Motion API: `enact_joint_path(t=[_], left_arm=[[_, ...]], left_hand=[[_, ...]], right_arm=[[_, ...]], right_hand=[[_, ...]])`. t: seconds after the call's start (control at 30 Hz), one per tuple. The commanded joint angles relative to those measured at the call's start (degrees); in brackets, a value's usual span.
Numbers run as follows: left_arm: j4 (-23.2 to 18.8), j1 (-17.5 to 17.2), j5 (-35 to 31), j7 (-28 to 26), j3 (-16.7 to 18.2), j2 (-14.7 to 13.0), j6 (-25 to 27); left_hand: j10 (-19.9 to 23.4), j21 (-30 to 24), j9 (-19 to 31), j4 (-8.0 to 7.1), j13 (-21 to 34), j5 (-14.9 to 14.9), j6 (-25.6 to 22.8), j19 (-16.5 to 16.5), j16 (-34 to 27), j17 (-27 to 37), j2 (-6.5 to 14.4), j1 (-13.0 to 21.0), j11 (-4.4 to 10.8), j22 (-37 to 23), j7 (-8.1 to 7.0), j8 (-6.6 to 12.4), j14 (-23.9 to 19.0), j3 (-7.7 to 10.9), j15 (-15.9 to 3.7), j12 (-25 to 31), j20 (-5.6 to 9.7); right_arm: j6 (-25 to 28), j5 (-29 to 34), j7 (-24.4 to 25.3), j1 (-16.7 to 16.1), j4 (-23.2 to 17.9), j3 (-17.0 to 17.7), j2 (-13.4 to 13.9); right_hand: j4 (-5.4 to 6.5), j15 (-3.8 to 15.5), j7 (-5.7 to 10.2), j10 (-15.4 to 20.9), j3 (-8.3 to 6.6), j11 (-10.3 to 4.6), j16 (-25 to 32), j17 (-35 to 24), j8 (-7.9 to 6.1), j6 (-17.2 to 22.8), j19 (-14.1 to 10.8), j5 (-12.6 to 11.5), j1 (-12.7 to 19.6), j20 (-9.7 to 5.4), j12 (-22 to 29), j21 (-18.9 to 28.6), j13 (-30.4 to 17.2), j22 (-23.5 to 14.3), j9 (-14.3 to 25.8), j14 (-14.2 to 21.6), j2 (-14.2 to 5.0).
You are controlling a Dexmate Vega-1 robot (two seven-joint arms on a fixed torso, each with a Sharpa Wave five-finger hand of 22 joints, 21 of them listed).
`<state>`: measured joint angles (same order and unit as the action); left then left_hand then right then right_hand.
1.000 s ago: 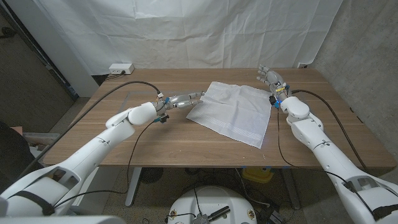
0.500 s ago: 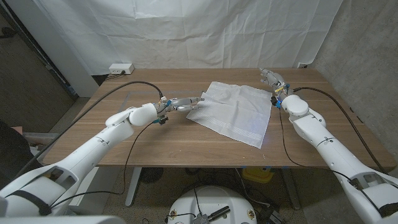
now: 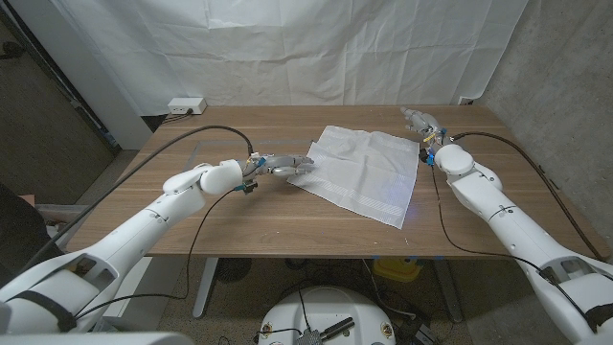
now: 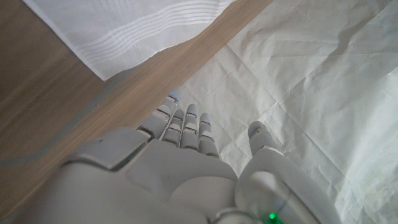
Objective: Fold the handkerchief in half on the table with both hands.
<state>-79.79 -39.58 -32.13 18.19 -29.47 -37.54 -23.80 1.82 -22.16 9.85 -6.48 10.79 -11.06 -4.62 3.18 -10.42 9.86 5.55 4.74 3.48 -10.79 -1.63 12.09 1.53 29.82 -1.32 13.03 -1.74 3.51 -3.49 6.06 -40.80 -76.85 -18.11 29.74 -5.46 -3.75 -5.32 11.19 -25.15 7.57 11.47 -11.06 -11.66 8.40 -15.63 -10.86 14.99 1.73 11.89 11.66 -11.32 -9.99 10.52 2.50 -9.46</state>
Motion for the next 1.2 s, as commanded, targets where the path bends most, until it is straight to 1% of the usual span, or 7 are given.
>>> enact_joint_path(t=[0.03, 0.27, 0.57, 0.77, 0.93, 1.13, 1.2], left_arm=[[0.5, 0.8, -1.1, 1.9, -0.9, -0.1, 0.2], [1.2, 2.0, -3.1, 2.7, -2.3, 0.2, 0.1], [0.3, 2.3, -5.7, 3.1, -2.9, -0.2, 0.5], [-0.1, 2.4, -6.8, 3.3, -3.1, -0.3, 0.9], [0.1, 2.4, -6.8, 3.4, -3.1, -0.3, 0.7], [0.3, 2.4, -6.5, 3.3, -3.0, -0.2, 0.3], [0.4, 2.4, -6.4, 3.3, -2.9, -0.2, 0.2]], left_hand=[[0.6, 0.3, 0.2, -0.21, 0.1, -0.3, -1.4, -0.2, -0.5, 0.2, 1.0, -0.4, 0.06, -0.3, 0.13, 0.37, -0.4, -0.01, -0.24, 0.2, -0.17], [1.5, 0.3, 0.2, -0.27, 0.1, -0.3, -3.6, -0.7, -0.5, 0.1, 0.8, -0.5, 0.01, -0.3, 0.47, 0.67, -1.0, -0.07, -0.52, 0.3, -0.4], [3.6, 0.3, 0.2, -0.37, 0.0, -0.3, -6.7, -1.3, -0.7, 0.1, 0.3, -0.8, 0.32, -0.2, 0.3, 0.97, -2.2, -0.34, -1.09, 0.7, -0.24], [4.7, 0.4, 0.2, -0.38, 0.0, -0.3, -7.8, -1.6, -0.7, 0.1, 0.1, -0.9, 0.5, -0.2, 0.1, 0.95, -2.7, -0.44, -1.27, 0.9, -0.36], [4.9, 0.4, 0.2, -0.39, 0.0, -0.4, -8.0, -1.7, -0.7, 0.1, 0.0, -1.0, 0.55, -0.2, 0.04, 0.79, -2.9, -0.48, -1.42, 0.8, -0.36], [5.0, 0.3, 0.2, -0.4, 0.0, -0.4, -8.1, -1.9, -0.6, 0.1, -0.1, -1.0, 0.61, -0.2, 0.04, 0.62, -3.0, -0.51, -1.39, 0.8, -0.35], [4.9, 0.4, 0.2, -0.4, 0.0, -0.4, -8.0, -1.9, -0.6, 0.1, -0.1, -1.0, 0.66, -0.2, -0.01, 0.53, -3.0, -0.52, -1.48, 0.7, -0.31]], right_arm=[[5.4, 3.8, 1.9, 2.0, 0.1, -2.7, 1.5], [7.3, 4.7, 2.2, 2.5, -0.1, -3.7, 1.9], [18.3, 9.9, 4.8, 4.1, -2.2, -6.7, 2.3], [29.4, 16.0, 4.4, 6.4, -4.4, -11.6, 3.2], [32.6, 18.5, 2.7, 8.1, -3.9, -14.7, 3.8], [35.2, 21.4, 1.8, 9.7, -3.6, -17.9, 4.3], [36.4, 23.2, 1.0, 10.9, -3.0, -20.0, 4.4]], right_hand=[[-0.01, -0.15, -0.01, 0.6, -0.49, -0.23, 0.4, -0.3, -0.29, 0.6, -0.3, -0.2, 0.7, -0.34, 0.4, 0.3, -0.1, -0.2, 0.2, 0.3, -1.27], [-0.13, 0.04, 0.07, 1.0, -0.89, -0.31, 0.4, -0.2, -0.35, 1.1, -0.5, -0.1, 1.3, -0.44, 0.5, 0.3, -0.1, -0.2, 0.2, 0.5, -1.24], [-0.33, 0.14, 0.03, 1.4, -1.34, -0.36, 0.5, -0.1, -0.38, 1.6, -0.9, -0.1, 2.0, -0.41, 0.6, 0.5, -0.1, -0.2, 0.2, 0.9, -1.17], [-0.86, 0.12, -0.01, 2.5, -2.06, -0.41, 0.7, 0.0, -0.5, 2.6, -2.1, 0.0, 3.3, -0.08, 1.0, 0.8, -0.1, -0.2, 0.2, 2.0, -0.97], [-1.68, 0.18, 0.13, 3.9, -2.83, -0.67, 1.0, 0.1, -1.03, 5.2, -4.2, 0.2, 5.1, 0.11, 1.3, 1.4, 0.0, -0.2, 0.2, 4.0, -0.6], [-1.93, 0.26, 0.3, 4.3, -2.96, -0.95, 1.0, 0.2, -1.2, 6.1, -4.5, 0.2, 5.6, 0.12, 1.4, 1.4, 0.0, -0.1, 0.3, 4.3, -0.42], [-2.01, 0.35, 0.36, 4.3, -2.99, -0.97, 1.0, 0.2, -1.18, 6.1, -4.5, 0.3, 5.8, 0.15, 1.4, 1.4, 0.0, -0.1, 0.3, 4.4, -0.37]])
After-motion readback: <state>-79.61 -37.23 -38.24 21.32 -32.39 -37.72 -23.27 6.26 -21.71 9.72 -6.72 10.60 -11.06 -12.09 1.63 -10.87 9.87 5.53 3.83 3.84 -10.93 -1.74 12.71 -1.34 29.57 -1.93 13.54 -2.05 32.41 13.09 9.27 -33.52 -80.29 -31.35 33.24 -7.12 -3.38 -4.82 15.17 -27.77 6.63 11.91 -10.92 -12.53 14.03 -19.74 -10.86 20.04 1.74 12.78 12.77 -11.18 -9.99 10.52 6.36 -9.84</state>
